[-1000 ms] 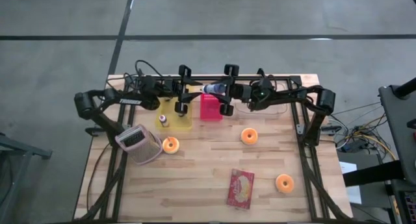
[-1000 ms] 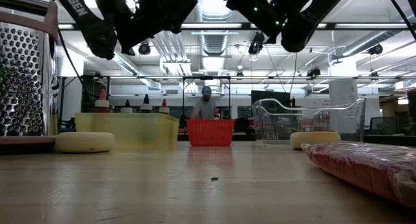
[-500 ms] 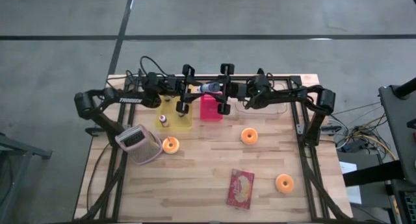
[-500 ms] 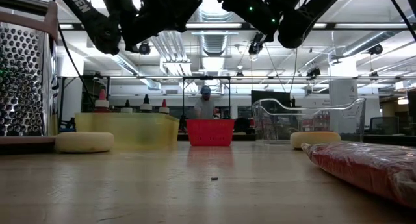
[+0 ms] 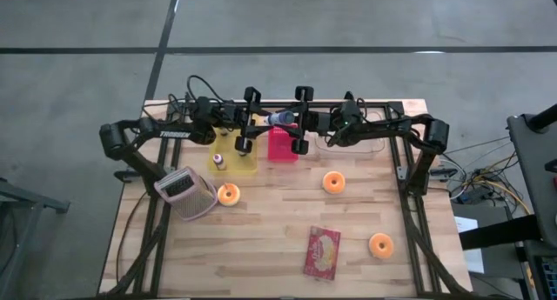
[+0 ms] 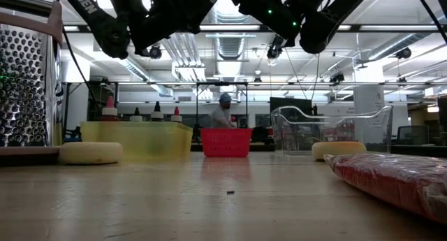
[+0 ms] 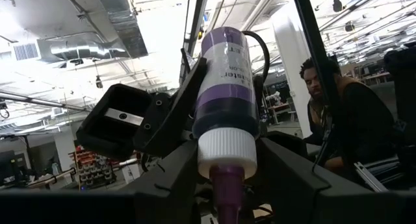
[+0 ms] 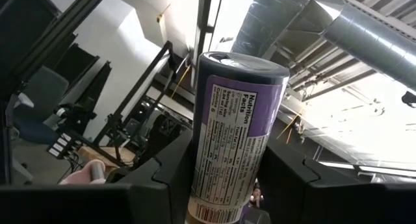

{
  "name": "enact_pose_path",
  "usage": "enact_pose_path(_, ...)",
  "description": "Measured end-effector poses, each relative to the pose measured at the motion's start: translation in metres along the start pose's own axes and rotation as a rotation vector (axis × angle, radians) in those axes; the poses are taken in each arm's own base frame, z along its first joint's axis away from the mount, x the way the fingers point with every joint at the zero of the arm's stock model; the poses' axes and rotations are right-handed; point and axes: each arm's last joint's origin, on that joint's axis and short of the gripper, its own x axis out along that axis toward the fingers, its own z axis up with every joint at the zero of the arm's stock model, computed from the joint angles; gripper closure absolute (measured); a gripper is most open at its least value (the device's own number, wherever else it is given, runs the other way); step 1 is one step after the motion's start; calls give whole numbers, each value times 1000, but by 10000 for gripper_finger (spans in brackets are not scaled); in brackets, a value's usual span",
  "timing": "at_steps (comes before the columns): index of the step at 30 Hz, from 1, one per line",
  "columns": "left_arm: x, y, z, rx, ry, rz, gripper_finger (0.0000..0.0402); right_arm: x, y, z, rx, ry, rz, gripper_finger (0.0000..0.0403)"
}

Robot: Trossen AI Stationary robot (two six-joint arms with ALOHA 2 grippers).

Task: Pick & Place Food Item
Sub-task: Put the purple food coloring bottle into the yellow bin

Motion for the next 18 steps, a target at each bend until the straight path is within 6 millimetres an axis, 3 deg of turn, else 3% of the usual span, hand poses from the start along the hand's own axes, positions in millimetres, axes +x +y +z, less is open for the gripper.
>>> enact_pose_path(18,0,0,-1,-13,9,2,239,0,0,0,-3,-1,-2,261)
